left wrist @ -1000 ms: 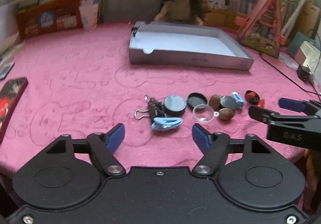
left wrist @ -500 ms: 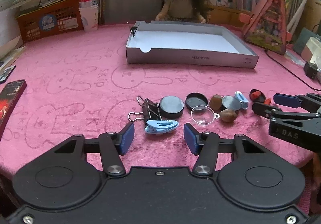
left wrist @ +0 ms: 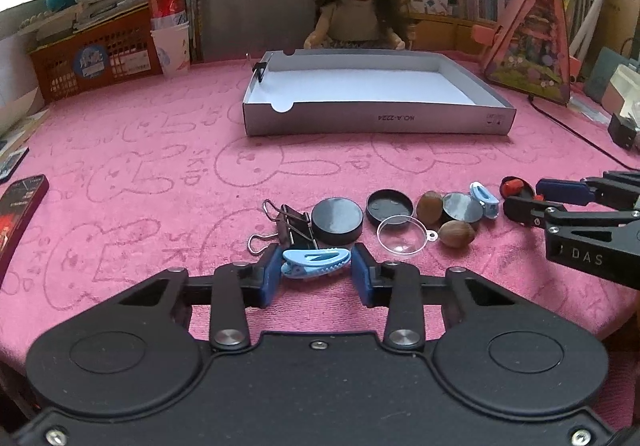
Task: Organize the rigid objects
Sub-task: 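Carry the blue clip in the left tool and red crayon in the right tool over the tray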
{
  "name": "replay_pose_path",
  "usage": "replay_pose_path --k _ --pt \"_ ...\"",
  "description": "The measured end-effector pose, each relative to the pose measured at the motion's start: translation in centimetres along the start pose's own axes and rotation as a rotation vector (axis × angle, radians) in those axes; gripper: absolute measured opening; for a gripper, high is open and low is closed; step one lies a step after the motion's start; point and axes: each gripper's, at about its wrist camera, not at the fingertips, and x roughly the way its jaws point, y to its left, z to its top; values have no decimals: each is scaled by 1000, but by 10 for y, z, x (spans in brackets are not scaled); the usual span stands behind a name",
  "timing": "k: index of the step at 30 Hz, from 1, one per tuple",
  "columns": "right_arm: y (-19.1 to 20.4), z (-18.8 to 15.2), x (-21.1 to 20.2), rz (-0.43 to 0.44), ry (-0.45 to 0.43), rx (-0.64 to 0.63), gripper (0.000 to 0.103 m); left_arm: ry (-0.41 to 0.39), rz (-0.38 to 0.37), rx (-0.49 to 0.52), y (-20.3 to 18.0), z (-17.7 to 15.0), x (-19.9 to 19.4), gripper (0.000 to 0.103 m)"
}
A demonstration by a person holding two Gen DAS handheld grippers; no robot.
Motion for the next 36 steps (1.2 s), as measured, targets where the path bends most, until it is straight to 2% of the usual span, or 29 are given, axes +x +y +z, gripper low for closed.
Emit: replay_pose_path --k 7,20,36 --pt "6 1 -7 -10 11 42 47 -11 -25 10 2 1 -8 35" --pt "8 16 -26 4 3 144 47 -66 -65 -32 17 12 -23 35" --pt "12 34 -16 -4 30 234 47 -115 -109 -26 19 35 -13 35"
